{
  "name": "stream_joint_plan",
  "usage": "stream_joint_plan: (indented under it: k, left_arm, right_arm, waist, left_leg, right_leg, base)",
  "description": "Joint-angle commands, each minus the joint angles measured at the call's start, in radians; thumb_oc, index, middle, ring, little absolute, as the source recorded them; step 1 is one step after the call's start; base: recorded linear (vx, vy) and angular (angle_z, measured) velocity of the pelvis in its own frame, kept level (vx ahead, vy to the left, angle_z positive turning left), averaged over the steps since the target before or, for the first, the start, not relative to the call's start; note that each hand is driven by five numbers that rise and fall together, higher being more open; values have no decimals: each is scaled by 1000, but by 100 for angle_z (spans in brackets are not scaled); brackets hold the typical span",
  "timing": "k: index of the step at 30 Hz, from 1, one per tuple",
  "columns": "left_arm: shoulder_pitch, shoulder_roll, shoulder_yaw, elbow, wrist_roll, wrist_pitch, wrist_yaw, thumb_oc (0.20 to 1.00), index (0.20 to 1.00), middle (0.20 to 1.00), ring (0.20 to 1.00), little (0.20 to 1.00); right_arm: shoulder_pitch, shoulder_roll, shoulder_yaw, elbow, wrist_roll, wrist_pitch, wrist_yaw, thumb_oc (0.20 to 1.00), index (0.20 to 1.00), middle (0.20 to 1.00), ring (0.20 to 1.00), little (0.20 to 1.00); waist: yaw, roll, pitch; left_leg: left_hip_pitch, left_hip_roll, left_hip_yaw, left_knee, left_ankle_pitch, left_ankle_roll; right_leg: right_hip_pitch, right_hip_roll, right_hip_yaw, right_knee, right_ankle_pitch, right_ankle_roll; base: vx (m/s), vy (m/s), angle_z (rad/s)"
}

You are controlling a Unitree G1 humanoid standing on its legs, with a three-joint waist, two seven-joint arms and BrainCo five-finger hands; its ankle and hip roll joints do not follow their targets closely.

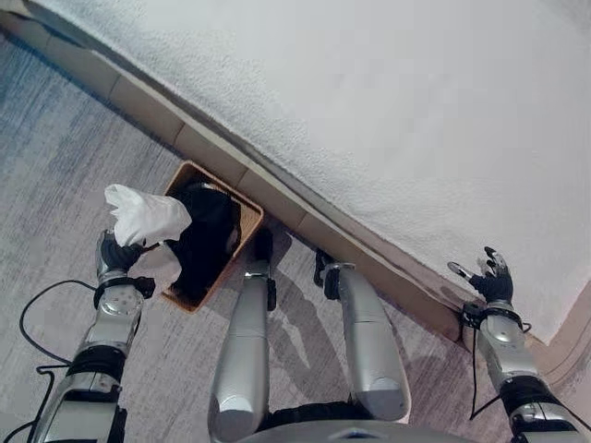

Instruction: Pick up clothes into the bucket

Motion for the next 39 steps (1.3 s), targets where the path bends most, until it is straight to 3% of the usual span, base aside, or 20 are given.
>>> stream_joint_plan:
  k: [1, 4, 5, 6, 13, 17, 23, 25, 26, 30, 32, 33, 34, 39]
  left_arm:
    - [-7, 48, 11, -7, 22, 1, 49, 200, 200, 200, 200, 200]
    - [-55, 68, -7, 7, 19, 22, 53, 200, 200, 200, 200, 200]
    - [-65, 75, -11, 12, 17, 29, 49, 413, 413, 413, 413, 413]
    - [-66, 75, -12, 13, 17, 29, 49, 1000, 1000, 1000, 1000, 1000]
    - [-99, 96, -30, 14, 44, 92, 38, 1000, 1000, 1000, 1000, 1000]
    - [-111, 120, -30, -6, 142, 161, 45, 1000, 1000, 1000, 1000, 1000]
    - [-79, 101, 6, -39, 160, 177, 50, 1000, 1000, 1000, 1000, 1000]
    - [-58, 82, 21, -46, 148, 172, 47, 1000, 1000, 1000, 1000, 1000]
    - [-57, 71, 29, -50, 140, 168, 47, 1000, 1000, 1000, 1000, 1000]
    - [-7, -13, 41, -48, 65, 135, 35, 1000, 1000, 1000, 1000, 1000]
    - [15, -86, 47, -11, -76, 76, -26, 1000, 1000, 1000, 1000, 1000]
    - [16, -87, 47, -11, -76, 76, -26, 1000, 1000, 1000, 1000, 1000]
    - [27, -143, 50, 2, -216, 23, -78, 1000, 1000, 1000, 1000, 1000]
    - [64, -221, 51, 43, -343, -10, -167, 1000, 1000, 1000, 1000, 1000]
  right_arm:
    - [60, -30, 2, -42, 35, -34, -25, 1000, 1000, 1000, 1000, 1000]
    - [67, -23, 22, -36, 46, -24, -20, 1000, 1000, 1000, 1000, 1000]
    - [71, -24, 25, -31, 46, -20, -18, 1000, 1000, 1000, 1000, 1000]
    - [71, -23, 24, -30, 46, -21, -18, 1000, 1000, 1000, 1000, 1000]
    - [84, -24, 31, 19, 38, 16, -15, 1000, 1000, 1000, 1000, 1000]
    - [68, -22, 40, 54, 28, 41, -5, 1000, 1000, 1000, 1000, 1000]
    - [57, -10, 48, 55, 29, 53, 4, 1000, 1000, 1000, 1000, 1000]
    - [50, -4, 54, 62, 30, 57, 11, 1000, 1000, 1000, 1000, 1000]
    - [38, 0, 49, 64, 32, 61, 12, 1000, 1000, 1000, 1000, 1000]
    - [25, 9, 54, 87, 22, 77, 19, 1000, 1000, 1000, 1000, 1000]
    - [8, 10, 53, 124, 14, 92, 28, 1000, 1000, 1000, 1000, 1000]
    - [8, 10, 53, 124, 14, 92, 28, 1000, 1000, 1000, 1000, 1000]
    - [1, 17, 50, 150, 9, 95, 33, 1000, 1000, 1000, 1000, 1000]
    - [2, 27, 36, 211, -3, 100, 50, 1000, 1000, 1000, 1000, 1000]
  waist:
    - [-7, -26, -22]
    - [-13, -54, -22]
    - [-13, -60, -22]
    - [-12, -60, -22]
    - [-15, -84, -22]
    - [-15, -93, -22]
    - [-13, -91, -22]
    - [-10, -86, -22]
    - [-10, -83, -22]
    - [5, -55, -22]
    - [13, -27, -22]
    - [13, -27, -22]
    - [16, -10, -22]
    - [19, 24, -22]
  left_leg:
    - [-11, 50, -20, 50, -40, -18]
    - [-76, 60, -32, 108, -59, -17]
    - [-85, 63, -35, 118, -63, -17]
    - [-87, 64, -35, 119, -64, -17]
    - [-124, 74, -47, 151, -81, -13]
    - [-115, 80, -39, 135, -80, -12]
    - [-68, 87, -31, 72, -59, -17]
    - [-37, 91, -25, 44, -49, -19]
    - [-47, 89, -18, 16, -6, -18]
    - [49, 86, 0, -56, 16, -20]
    - [148, 82, 13, -125, 35, -21]
    - [150, 82, 13, -127, 36, -21]
    - [222, 77, 17, -176, 49, -24]
    - [388, 69, 21, -279, 73, -33]
  right_leg:
    - [55, -13, 104, -26, 17, 77]
    - [1, 0, 97, 4, 10, 80]
    - [-8, 2, 95, 13, 7, 81]
    - [-9, 2, 95, 14, 7, 81]
    - [-35, 10, 81, 20, 0, 80]
    - [-26, 17, 79, -12, 11, 79]
    - [13, 21, 77, -80, 35, 83]
    - [37, 22, 78, -105, 44, 84]
    - [26, 16, 74, -131, 81, 79]
    - [108, 16, 87, -187, 100, 82]
    - [193, 13, 91, -231, 113, 86]
    - [194, 13, 91, -232, 113, 86]
    - [259, 13, 95, -260, 118, 90]
    - [410, 9, 89, -323, 127, 94]
  base:
    - [-4, 0, -15]
    - [2, -6, 1]
    - [0, 0, 0]
    - [0, 0, 0]
    - [0, 0, 0]
    - [0, 0, 0]
    - [-14, -2, -5]
    - [-57, 11, -5]
    - [-98, 20, -10]
    - [-28, 24, -11]
    - [6, 15, -11]
    - [33, 3, -18]
    - [25, -7, -14]
    - [55, -25, -1]
